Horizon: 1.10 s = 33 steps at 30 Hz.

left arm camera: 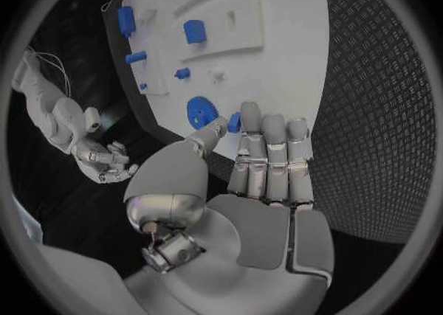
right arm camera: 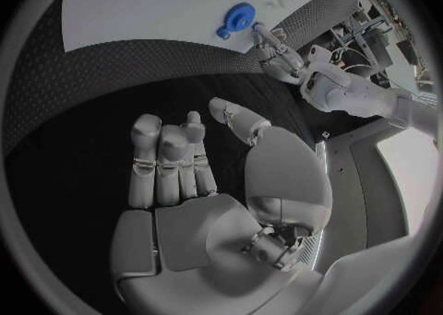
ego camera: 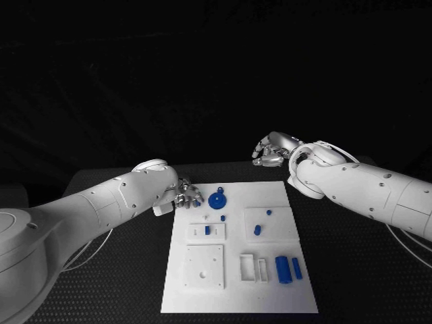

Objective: Assemble the parts on the task board

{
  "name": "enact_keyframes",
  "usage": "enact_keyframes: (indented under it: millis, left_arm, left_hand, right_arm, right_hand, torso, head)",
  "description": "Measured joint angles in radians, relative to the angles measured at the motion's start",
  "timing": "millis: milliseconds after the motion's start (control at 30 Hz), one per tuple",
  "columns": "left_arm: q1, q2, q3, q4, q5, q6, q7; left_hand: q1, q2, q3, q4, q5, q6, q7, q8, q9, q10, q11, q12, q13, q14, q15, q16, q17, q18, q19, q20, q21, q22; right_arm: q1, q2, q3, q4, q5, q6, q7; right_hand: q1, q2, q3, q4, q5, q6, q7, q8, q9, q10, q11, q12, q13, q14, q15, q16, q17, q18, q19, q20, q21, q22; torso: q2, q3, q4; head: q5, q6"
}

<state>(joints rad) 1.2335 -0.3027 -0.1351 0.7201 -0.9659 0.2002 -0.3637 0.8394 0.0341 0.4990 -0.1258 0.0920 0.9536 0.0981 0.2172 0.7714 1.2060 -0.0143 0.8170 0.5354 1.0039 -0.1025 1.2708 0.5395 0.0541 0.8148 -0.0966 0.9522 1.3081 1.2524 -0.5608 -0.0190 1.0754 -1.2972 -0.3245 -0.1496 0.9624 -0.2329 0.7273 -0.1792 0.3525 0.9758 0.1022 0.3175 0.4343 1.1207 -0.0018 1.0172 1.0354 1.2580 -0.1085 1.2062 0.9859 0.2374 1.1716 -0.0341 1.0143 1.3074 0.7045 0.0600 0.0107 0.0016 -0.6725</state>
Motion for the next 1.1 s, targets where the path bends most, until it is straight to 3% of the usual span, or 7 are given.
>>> enact_keyframes:
  millis: [167,400,567,633,867,1100]
  left_arm:
    - [-0.001,-0.001,0.000,-0.002,0.004,-0.001,0.005]
    - [-0.003,-0.010,0.001,-0.003,0.020,-0.010,0.012]
    - [-0.005,-0.023,0.001,0.007,0.041,-0.025,0.014]
    - [-0.006,-0.035,0.001,0.021,0.050,-0.033,0.014]
    - [0.004,-0.120,0.001,0.141,0.077,-0.079,0.014]
    - [0.013,-0.232,0.000,0.338,0.077,-0.159,0.014]
  left_hand:
    - [0.022,0.031,0.010,-0.035,0.009,0.015,-0.004,0.017,-0.011,0.000,0.000,0.000,0.000,0.000,0.000,0.005,-0.003,0.000,0.000,0.000,0.000,0.000]
    - [0.047,0.056,0.027,-0.094,0.063,0.085,-0.027,0.053,-0.020,0.016,-0.016,0.020,0.009,0.011,-0.005,0.024,-0.002,0.000,0.011,-0.003,0.000,0.000]
    - [0.038,0.066,0.028,-0.116,0.137,0.113,-0.034,0.065,-0.032,0.031,-0.027,0.039,0.015,0.018,-0.012,0.046,-0.001,0.000,0.031,-0.009,0.012,0.000]
    - [0.032,0.071,0.028,-0.117,0.150,0.117,-0.037,0.068,-0.034,0.035,-0.031,0.044,0.017,0.018,-0.012,0.051,0.001,0.000,0.037,-0.010,0.016,0.000]
    - [0.018,0.085,0.024,-0.121,0.171,0.120,-0.038,0.074,-0.038,0.042,-0.037,0.055,0.022,0.018,-0.012,0.063,0.002,0.000,0.049,-0.012,0.023,0.000]
    - [0.010,0.092,0.023,-0.128,0.195,0.126,-0.039,0.076,-0.042,0.048,-0.038,0.066,0.024,0.018,-0.012,0.077,0.002,0.000,0.063,-0.019,0.035,0.000]
  right_arm:
    - [0.000,0.000,0.000,0.000,0.000,0.001,0.000]
    - [0.000,0.000,0.000,-0.001,0.000,0.003,0.000]
    - [0.000,0.000,0.000,-0.002,0.000,0.005,0.000]
    - [0.000,0.000,0.000,-0.002,0.000,0.006,0.000]
    - [0.000,-0.007,0.000,-0.004,0.000,0.008,0.000]
    - [0.000,-0.019,0.000,-0.003,0.000,0.010,0.000]
  right_hand:
    - [0.000,0.000,0.000,0.000,0.000,0.000,0.000,0.000,0.000,0.000,0.000,0.000,0.000,0.000,0.000,0.000,0.000,0.000,0.000,0.000,0.000,0.000]
    - [0.000,0.000,0.000,0.000,0.000,0.000,0.000,0.000,0.000,0.000,0.000,0.000,0.000,0.000,0.000,0.000,0.001,0.000,0.000,0.000,0.000,0.000]
    - [0.000,0.000,0.000,0.000,0.000,0.001,-0.001,0.000,0.000,0.000,0.000,0.000,0.000,0.000,0.000,0.000,0.001,0.000,0.000,0.000,0.000,0.000]
    - [0.000,0.000,0.000,0.000,0.000,0.001,-0.001,0.000,0.000,0.000,0.000,0.000,0.000,0.000,0.000,0.000,0.001,0.000,0.000,0.000,0.000,0.000]
    - [0.000,0.000,0.000,0.000,0.004,0.002,-0.002,0.000,0.001,0.000,0.000,0.000,0.000,0.000,0.000,0.000,0.001,0.000,0.000,0.000,0.000,0.000]
    - [0.000,0.000,0.000,0.000,0.009,0.002,-0.002,0.000,0.001,0.000,0.000,0.000,-0.001,0.000,0.000,0.000,0.000,0.000,0.000,0.000,0.000,0.000]
  torso:
    - [0.000,0.0001,-0.0005]
    - [0.000,0.0001,-0.0010]
    - [0.000,0.0002,-0.0010]
    - [-0.001,0.0002,-0.0006]
    - [-0.002,-0.0002,0.0016]
    - [-0.005,-0.0003,0.0074]
  head:
    - [0.000,0.000]
    - [0.000,-0.001]
    - [0.002,-0.002]
    - [0.002,-0.003]
    - [0.004,-0.005]
    - [0.005,-0.009]
